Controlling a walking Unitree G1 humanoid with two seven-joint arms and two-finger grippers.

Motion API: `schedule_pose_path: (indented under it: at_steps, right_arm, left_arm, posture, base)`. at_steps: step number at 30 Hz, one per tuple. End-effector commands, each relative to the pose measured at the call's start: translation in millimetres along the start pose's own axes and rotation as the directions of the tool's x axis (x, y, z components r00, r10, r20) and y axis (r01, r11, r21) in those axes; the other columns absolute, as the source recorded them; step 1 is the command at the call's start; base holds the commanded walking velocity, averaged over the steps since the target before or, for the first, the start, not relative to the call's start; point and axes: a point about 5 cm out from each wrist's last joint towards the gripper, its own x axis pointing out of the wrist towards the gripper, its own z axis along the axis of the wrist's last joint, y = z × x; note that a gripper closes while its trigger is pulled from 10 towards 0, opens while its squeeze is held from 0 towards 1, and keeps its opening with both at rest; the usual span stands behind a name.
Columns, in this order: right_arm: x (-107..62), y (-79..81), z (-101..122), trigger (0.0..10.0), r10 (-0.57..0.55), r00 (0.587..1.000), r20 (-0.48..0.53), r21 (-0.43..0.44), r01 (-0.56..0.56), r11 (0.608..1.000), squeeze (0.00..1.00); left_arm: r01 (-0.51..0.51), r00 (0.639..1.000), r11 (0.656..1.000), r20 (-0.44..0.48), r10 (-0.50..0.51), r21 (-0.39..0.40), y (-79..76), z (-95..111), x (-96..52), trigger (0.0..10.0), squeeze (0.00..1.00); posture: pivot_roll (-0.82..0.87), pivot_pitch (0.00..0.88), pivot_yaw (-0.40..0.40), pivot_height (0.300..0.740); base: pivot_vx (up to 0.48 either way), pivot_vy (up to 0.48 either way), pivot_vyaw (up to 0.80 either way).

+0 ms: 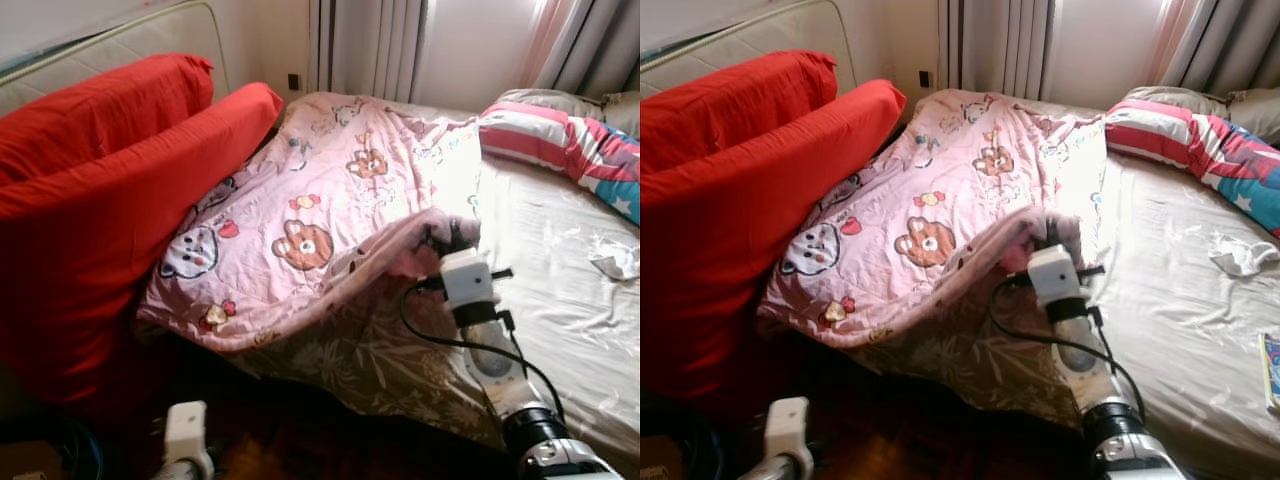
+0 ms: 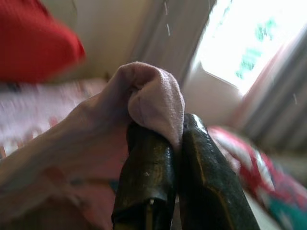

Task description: Clean up the room

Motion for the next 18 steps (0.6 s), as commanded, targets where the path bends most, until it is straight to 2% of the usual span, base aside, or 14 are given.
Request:
schedule_pose_path:
  at_steps: [1, 2, 3, 7, 9, 11, 12, 13, 14, 15, 16, 17, 18]
  right_arm:
    - [-10.6, -9.3, -23, 10.0, -0.078, 0.987, -0.143, -0.013, 0.077, 0.997, 0.00]
    - [-15.7, -12.2, -33, 10.0, -0.096, 0.974, -0.207, -0.013, 0.096, 0.995, 0.00]
    - [-26.0, -15.8, -51, 10.0, -0.114, 0.939, -0.324, -0.029, 0.111, 0.993, 0.00]
    - [-43.9, -21.1, -73, 10.0, -0.134, 0.876, -0.464, -0.021, 0.140, 0.990, 0.00]
    - [-58.4, -19.1, -87, 10.0, -0.098, 0.827, -0.554, -0.020, 0.104, 0.994, 0.00]
    - [-62.8, -15.4, -90, 10.0, -0.066, 0.816, -0.574, -0.009, 0.074, 0.997, 0.00]
    - [-59.1, -5.8, -82, 10.0, 0.002, 0.863, -0.505, 0.061, 0.033, 0.998, 0.00]
    - [-59.1, -5.8, -82, 10.0, 0.002, 0.863, -0.505, 0.061, 0.033, 0.998, 0.00]
    - [-52.6, 1.9, -71, 10.0, 0.053, 0.907, -0.419, 0.107, -0.008, 0.994, 0.00]
    - [-47.8, 6.2, -64, 10.0, 0.082, 0.928, -0.364, 0.146, -0.030, 0.989, 0.00]
    - [-47.8, 6.2, -64, 10.0, 0.082, 0.928, -0.364, 0.146, -0.030, 0.989, 0.00]
    - [-39.4, 15.3, -51, 10.0, 0.142, 0.948, -0.284, 0.211, -0.083, 0.974, 0.00]
    - [-39.4, 15.3, -51, 10.0, 0.142, 0.948, -0.284, 0.211, -0.083, 0.974, 0.00]
  left_arm:
    - [-0.013, 1.000, 1.000, -0.021, 0.014, 0.019, -1.5, -1, 0.6, 10.0, 0.00]
    - [-0.009, 1.000, 1.000, -0.020, 0.010, 0.020, -5.2, 0, 1.3, 10.0, 0.00]
    - [-0.003, 1.000, 1.000, -0.018, 0.004, 0.022, -11.7, 2, 2.4, 10.0, 0.00]
    - [0.003, 1.000, 1.000, -0.016, -0.003, 0.026, -20.0, 4, 3.7, 10.0, 0.00]
    - [0.008, 1.000, 1.000, -0.011, -0.008, 0.029, -26.5, 9, 5.1, 10.0, 0.00]
    - [0.013, 1.000, 0.999, -0.008, -0.012, 0.032, -30.4, 11, 5.8, 10.0, 0.00]
    - [0.021, 1.000, 0.999, -0.005, -0.021, 0.034, -38.1, 13, 6.7, 10.0, 0.00]
    - [0.021, 1.000, 0.999, -0.005, -0.021, 0.034, -38.1, 13, 6.7, 10.0, 0.00]
    - [0.028, 1.000, 0.999, -0.003, -0.028, 0.037, -44.5, 16, 7.3, 10.0, 0.00]
    - [0.024, 1.000, 0.999, -0.004, -0.023, 0.037, -39.8, 14, 7.0, 10.0, 0.00]
    - [0.024, 1.000, 0.999, -0.004, -0.023, 0.037, -39.8, 14, 7.0, 10.0, 0.00]
    - [0.012, 1.000, 0.999, -0.008, -0.012, 0.035, -28.7, 12, 6.0, 10.0, 0.00]
    - [0.012, 1.000, 0.999, -0.008, -0.012, 0.035, -28.7, 12, 6.0, 10.0, 0.00]
  posture:
    - [-0.01, 0.000, -0.018, 0.740]
    - [-0.01, 0.000, -0.018, 0.740]
    - [-0.01, 0.000, -0.017, 0.740]
    - [-0.01, 0.000, -0.015, 0.740]
    - [-0.01, 0.000, -0.013, 0.740]
    - [-0.01, 0.000, -0.012, 0.740]
    - [-0.01, 0.000, -0.011, 0.740]
    - [-0.01, 0.000, -0.011, 0.740]
    - [-0.01, 0.000, -0.009, 0.740]
    - [-0.01, 0.000, -0.009, 0.740]
    - [-0.01, 0.000, -0.009, 0.740]
    - [-0.02, 0.000, -0.009, 0.740]
    - [-0.02, 0.000, -0.009, 0.740]
  base:
    - [0.000, 0.000, 0.00]
    - [0.000, 0.000, 0.00]
    - [0.000, 0.000, 0.00]
    - [0.000, 0.000, 0.00]
    - [0.000, 0.000, 0.00]
    - [0.000, 0.000, 0.00]
    - [0.000, 0.000, 0.00]
    - [0.000, 0.000, 0.00]
    - [0.000, 0.000, 0.00]
    - [0.000, 0.000, 0.00]
    - [0.000, 0.000, 0.00]
    - [0.000, 0.000, 0.00]
    - [0.000, 0.000, 0.00]
